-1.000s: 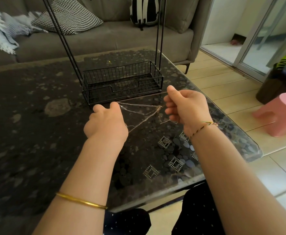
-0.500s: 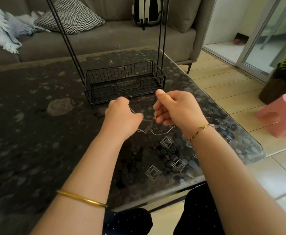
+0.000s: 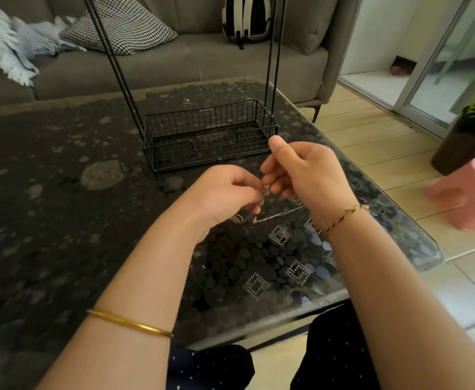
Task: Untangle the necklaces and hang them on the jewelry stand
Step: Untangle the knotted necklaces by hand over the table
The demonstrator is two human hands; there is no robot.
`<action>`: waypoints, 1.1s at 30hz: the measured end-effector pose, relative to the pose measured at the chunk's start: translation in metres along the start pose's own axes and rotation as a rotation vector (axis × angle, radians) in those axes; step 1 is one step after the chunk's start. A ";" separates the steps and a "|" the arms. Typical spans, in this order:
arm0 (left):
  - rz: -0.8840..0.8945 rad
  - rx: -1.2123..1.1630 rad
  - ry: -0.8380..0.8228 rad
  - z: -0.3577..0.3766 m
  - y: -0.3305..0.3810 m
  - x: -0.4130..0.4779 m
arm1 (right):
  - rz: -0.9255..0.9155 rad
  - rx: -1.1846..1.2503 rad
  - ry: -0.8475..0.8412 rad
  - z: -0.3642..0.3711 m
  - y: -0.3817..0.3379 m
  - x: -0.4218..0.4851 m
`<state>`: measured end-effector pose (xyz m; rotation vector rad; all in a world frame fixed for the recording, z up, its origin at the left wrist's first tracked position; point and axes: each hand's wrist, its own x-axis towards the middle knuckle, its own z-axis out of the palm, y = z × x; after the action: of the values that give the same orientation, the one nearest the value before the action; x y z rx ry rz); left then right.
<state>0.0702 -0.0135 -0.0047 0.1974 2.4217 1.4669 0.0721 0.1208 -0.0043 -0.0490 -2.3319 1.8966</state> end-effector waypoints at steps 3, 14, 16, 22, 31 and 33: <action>0.005 0.006 0.047 -0.003 0.000 0.000 | 0.011 0.032 0.032 -0.003 0.000 0.000; -0.112 -0.104 0.183 -0.004 0.008 0.000 | 0.103 0.138 0.038 -0.006 -0.003 -0.001; -0.112 -0.170 0.196 -0.004 0.010 -0.001 | 0.110 0.124 0.033 -0.006 -0.002 -0.001; -0.087 -0.123 0.224 -0.002 0.014 0.000 | 0.101 0.111 0.033 -0.004 -0.002 -0.001; -0.010 0.328 0.312 0.000 -0.004 0.005 | 0.043 0.012 0.175 -0.006 0.001 0.001; -0.020 0.465 0.306 0.000 -0.006 0.004 | 0.042 0.055 0.199 -0.006 0.001 0.001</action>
<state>0.0665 -0.0152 -0.0105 0.0483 2.9766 0.9588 0.0722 0.1273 -0.0035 -0.2699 -2.1641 1.8786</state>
